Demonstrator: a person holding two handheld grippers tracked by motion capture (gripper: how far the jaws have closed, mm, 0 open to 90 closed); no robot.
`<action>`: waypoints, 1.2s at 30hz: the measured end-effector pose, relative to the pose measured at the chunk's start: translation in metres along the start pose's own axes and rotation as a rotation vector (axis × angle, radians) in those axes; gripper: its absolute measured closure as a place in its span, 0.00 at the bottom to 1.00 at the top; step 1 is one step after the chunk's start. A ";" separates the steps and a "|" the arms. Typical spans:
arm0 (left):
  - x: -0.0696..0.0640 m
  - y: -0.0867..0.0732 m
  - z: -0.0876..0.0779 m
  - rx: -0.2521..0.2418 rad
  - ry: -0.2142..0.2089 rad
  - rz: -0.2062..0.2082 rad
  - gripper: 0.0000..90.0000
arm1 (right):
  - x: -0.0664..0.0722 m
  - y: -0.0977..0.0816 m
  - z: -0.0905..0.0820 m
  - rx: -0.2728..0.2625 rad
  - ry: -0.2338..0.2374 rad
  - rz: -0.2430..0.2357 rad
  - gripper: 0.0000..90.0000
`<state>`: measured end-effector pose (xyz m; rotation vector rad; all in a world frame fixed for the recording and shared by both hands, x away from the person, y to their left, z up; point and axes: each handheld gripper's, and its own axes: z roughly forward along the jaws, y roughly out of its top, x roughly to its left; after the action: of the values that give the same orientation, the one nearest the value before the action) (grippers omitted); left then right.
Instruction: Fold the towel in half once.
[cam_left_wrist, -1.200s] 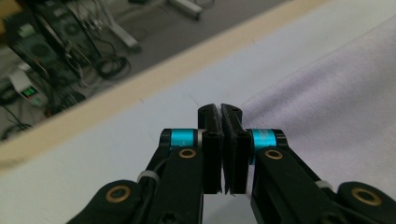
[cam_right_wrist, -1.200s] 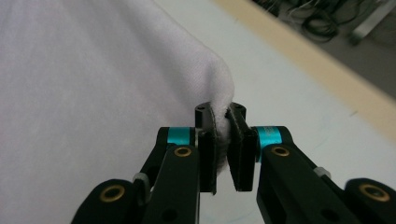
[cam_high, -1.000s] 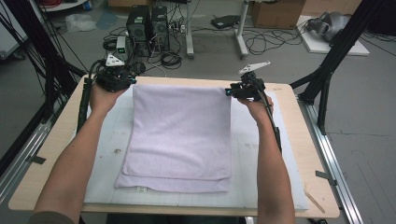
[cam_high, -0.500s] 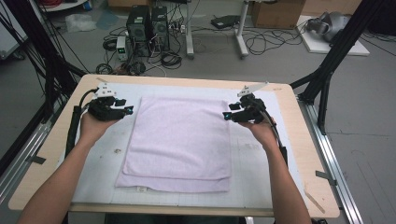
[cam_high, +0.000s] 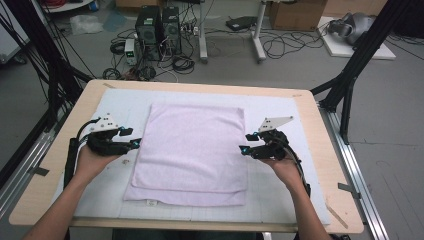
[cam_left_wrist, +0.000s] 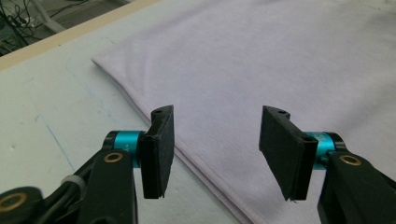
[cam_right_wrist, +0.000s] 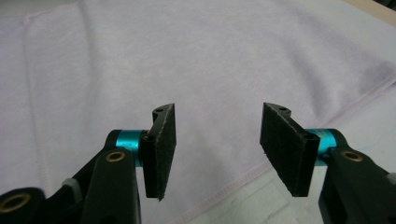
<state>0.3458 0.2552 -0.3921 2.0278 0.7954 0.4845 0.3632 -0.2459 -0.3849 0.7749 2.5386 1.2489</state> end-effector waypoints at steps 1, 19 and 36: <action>-0.003 -0.002 -0.001 0.001 -0.007 0.001 0.49 | 0.002 -0.002 -0.002 -0.006 0.006 0.000 0.50; -0.039 -0.026 -0.020 -0.027 -0.054 0.029 0.44 | 0.038 -0.025 -0.009 -0.019 0.034 -0.039 0.46; -0.050 -0.049 -0.014 0.019 -0.156 0.080 0.70 | 0.059 -0.050 0.003 -0.002 0.111 -0.055 0.65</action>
<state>0.2838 0.2486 -0.4276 2.0919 0.6291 0.3595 0.2971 -0.2368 -0.4235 0.6472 2.6264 1.3111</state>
